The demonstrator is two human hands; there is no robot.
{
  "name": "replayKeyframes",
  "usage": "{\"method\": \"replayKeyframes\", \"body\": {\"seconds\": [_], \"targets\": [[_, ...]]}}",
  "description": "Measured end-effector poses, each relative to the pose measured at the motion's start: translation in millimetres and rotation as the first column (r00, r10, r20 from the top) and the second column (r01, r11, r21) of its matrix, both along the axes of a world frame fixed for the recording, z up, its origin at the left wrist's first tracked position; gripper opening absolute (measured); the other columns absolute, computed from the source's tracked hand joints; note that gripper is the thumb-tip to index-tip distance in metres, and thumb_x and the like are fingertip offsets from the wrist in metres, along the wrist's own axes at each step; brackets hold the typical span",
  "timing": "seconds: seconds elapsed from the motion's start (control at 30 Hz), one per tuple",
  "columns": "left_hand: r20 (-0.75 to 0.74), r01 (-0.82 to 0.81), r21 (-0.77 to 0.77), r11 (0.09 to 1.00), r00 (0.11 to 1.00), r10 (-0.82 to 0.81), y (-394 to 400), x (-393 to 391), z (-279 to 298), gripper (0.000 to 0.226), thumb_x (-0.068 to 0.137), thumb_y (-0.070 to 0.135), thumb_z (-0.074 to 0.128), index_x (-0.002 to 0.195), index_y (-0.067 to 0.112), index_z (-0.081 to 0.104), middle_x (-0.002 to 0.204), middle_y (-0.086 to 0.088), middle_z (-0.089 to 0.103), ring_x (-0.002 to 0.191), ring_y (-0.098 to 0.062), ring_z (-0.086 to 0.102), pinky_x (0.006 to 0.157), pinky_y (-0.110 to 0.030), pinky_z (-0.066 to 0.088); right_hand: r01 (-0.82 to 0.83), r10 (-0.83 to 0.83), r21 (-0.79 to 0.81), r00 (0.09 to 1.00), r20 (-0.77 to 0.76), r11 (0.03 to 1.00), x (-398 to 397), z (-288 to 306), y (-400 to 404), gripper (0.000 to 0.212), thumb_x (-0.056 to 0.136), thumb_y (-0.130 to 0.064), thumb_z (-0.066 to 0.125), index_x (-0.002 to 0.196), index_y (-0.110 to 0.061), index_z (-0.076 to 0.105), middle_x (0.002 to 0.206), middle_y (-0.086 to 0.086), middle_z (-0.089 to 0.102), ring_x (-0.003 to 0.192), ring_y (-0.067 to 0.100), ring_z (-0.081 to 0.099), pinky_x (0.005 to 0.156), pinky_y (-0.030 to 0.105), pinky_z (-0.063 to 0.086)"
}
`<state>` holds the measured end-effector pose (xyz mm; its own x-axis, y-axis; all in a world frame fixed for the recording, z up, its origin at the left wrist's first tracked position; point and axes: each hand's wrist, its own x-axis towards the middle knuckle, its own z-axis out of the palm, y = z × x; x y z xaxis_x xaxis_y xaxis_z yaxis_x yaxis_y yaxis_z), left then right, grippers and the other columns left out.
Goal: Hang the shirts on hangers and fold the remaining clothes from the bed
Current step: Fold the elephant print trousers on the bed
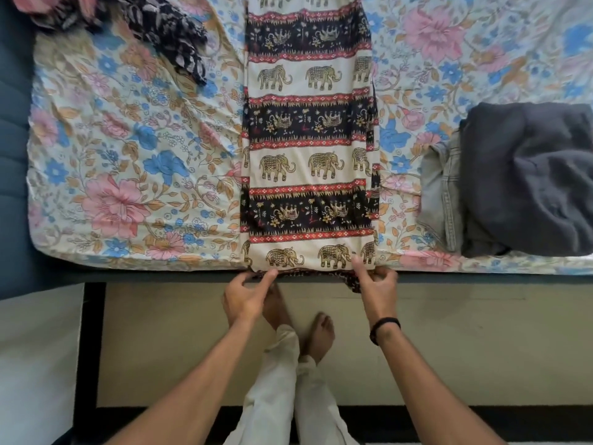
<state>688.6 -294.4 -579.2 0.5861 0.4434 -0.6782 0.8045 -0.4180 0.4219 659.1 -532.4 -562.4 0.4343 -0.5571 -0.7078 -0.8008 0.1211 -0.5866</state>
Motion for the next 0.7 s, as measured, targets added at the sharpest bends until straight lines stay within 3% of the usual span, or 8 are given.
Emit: {"method": "replayKeyframes", "body": {"seconds": [0.17,0.23,0.33,0.37,0.47,0.53,0.6,0.7], "targets": [[0.035,0.082,-0.003,0.997,0.996,-0.082,-9.1,6.7,-3.6,0.051,0.073,0.063,0.082,0.091,0.017,0.069,0.090,0.001,0.069,0.085,-0.021,0.064,0.067,-0.031,0.046,-0.230,0.232,-0.074,0.972,0.023,0.970,-8.7,-15.4,5.2,0.023,0.102,-0.046,0.060,0.102,-0.023,0.065,0.087,-0.009,0.067,0.086,0.018,0.063,0.070,0.031,0.047],[0.054,0.080,-0.015,0.997,0.995,-0.079,-11.1,9.7,-1.0,0.042,0.081,0.054,0.080,0.077,0.016,0.063,0.077,0.000,0.066,0.075,-0.023,0.061,0.057,-0.029,0.038,-0.112,0.111,0.024,0.993,0.033,0.993,-11.0,-15.1,1.7,0.029,0.109,-0.040,0.047,0.103,-0.021,0.068,0.089,-0.002,0.067,0.085,0.020,0.062,0.070,0.034,0.049],[0.059,0.032,-0.110,0.993,0.998,-0.026,-4.6,-1.9,5.6,0.034,0.087,0.044,0.076,0.084,0.010,0.068,0.079,-0.009,0.072,0.073,-0.029,0.067,0.063,-0.042,0.053,0.297,-0.288,0.151,0.955,-0.077,0.943,-22.2,-15.3,-7.5,0.039,0.109,-0.032,0.034,0.096,-0.016,0.066,0.104,0.010,0.072,0.103,0.028,0.067,0.087,0.043,0.055],[0.073,0.004,-0.159,0.987,0.997,0.008,-1.3,-8.2,8.7,0.034,0.087,0.040,0.075,0.086,0.007,0.069,0.080,-0.012,0.074,0.071,-0.028,0.068,0.064,-0.046,0.055,0.307,-0.295,0.101,0.948,-0.120,0.946,-27.6,-14.1,-9.7,0.040,0.109,-0.034,0.033,0.093,-0.017,0.065,0.109,0.013,0.072,0.106,0.030,0.066,0.094,0.047,0.055],[0.114,-0.008,-0.268,0.963,0.993,0.040,1.8,-19.2,18.7,0.022,0.087,0.020,0.076,0.078,0.009,0.059,0.069,-0.007,0.065,0.062,-0.018,0.055,0.059,-0.036,0.044,0.032,-0.034,-0.055,0.998,-0.043,0.998,-32.0,-3.6,-5.0,0.042,0.103,-0.062,0.047,0.104,-0.024,0.064,0.112,0.004,0.070,0.102,0.021,0.066,0.095,0.044,0.054],[0.096,-0.073,-0.339,0.938,0.989,0.112,1.7,-18.4,19.0,0.017,0.089,0.012,0.075,0.097,0.012,0.059,0.086,-0.004,0.069,0.074,-0.020,0.064,0.063,-0.034,0.052,-0.057,0.056,0.027,0.997,0.053,0.998,-19.5,2.3,1.7,0.059,0.090,-0.069,0.064,0.124,-0.022,0.056,0.119,-0.004,0.065,0.108,0.017,0.064,0.096,0.038,0.052],[0.024,-0.184,-0.451,0.873,0.976,0.218,1.7,-15.3,17.6,0.038,0.088,0.017,0.077,0.121,0.013,0.059,0.107,-0.010,0.074,0.095,-0.025,0.072,0.080,-0.034,0.062,-0.105,0.104,0.083,0.994,0.015,0.991,-8.7,-0.6,6.6,0.076,0.083,-0.062,0.077,0.137,-0.016,0.048,0.126,-0.005,0.057,0.117,0.016,0.058,0.102,0.037,0.048],[-0.028,-0.173,-0.515,0.840,0.982,0.185,8.0,-11.7,15.9,0.062,0.078,0.042,0.088,0.128,0.015,0.065,0.119,-0.011,0.074,0.112,-0.028,0.071,0.103,-0.048,0.054,-0.034,0.039,0.208,0.999,-0.020,0.978,-9.0,-13.1,7.0,0.064,0.078,-0.054,0.085,0.126,-0.017,0.065,0.121,-0.001,0.073,0.113,0.017,0.067,0.104,0.043,0.052]]}}
